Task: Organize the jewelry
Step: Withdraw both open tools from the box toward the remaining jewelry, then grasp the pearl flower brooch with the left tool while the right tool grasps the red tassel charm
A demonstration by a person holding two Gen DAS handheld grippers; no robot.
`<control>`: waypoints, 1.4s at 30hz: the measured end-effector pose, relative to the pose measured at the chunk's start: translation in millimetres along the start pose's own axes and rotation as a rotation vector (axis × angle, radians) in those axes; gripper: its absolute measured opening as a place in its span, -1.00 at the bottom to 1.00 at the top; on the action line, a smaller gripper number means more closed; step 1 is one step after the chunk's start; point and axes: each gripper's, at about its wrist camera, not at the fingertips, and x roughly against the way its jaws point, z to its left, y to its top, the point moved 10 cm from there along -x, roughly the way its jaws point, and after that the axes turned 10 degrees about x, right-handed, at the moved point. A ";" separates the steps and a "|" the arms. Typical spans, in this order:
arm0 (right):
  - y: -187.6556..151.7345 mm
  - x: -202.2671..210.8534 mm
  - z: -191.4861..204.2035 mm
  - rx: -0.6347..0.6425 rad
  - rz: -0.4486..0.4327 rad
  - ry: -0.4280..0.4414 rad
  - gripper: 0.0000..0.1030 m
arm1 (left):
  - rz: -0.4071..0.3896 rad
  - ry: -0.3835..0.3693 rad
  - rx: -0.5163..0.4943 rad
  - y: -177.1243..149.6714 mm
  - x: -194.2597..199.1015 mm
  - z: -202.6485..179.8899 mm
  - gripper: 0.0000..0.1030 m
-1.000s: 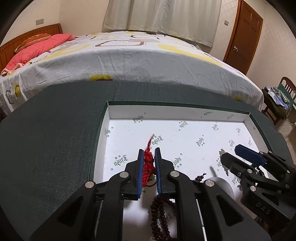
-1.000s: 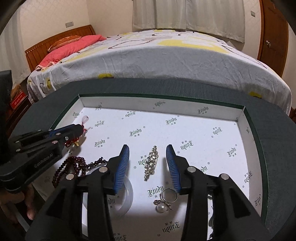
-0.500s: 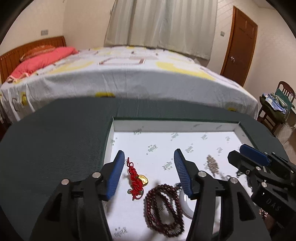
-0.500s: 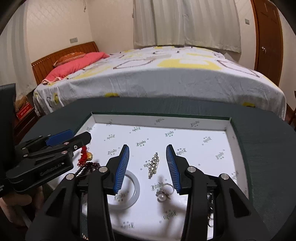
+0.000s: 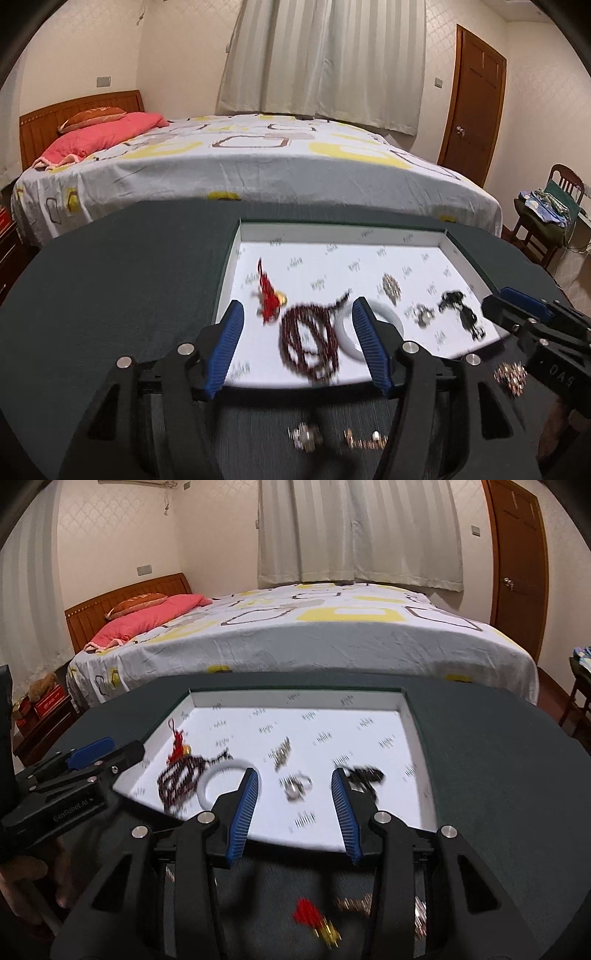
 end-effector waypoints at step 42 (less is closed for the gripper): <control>-94.9 6.0 3.0 0.014 0.228 0.005 -0.50 | 0.113 0.063 0.050 -82.1 34.8 20.3 0.16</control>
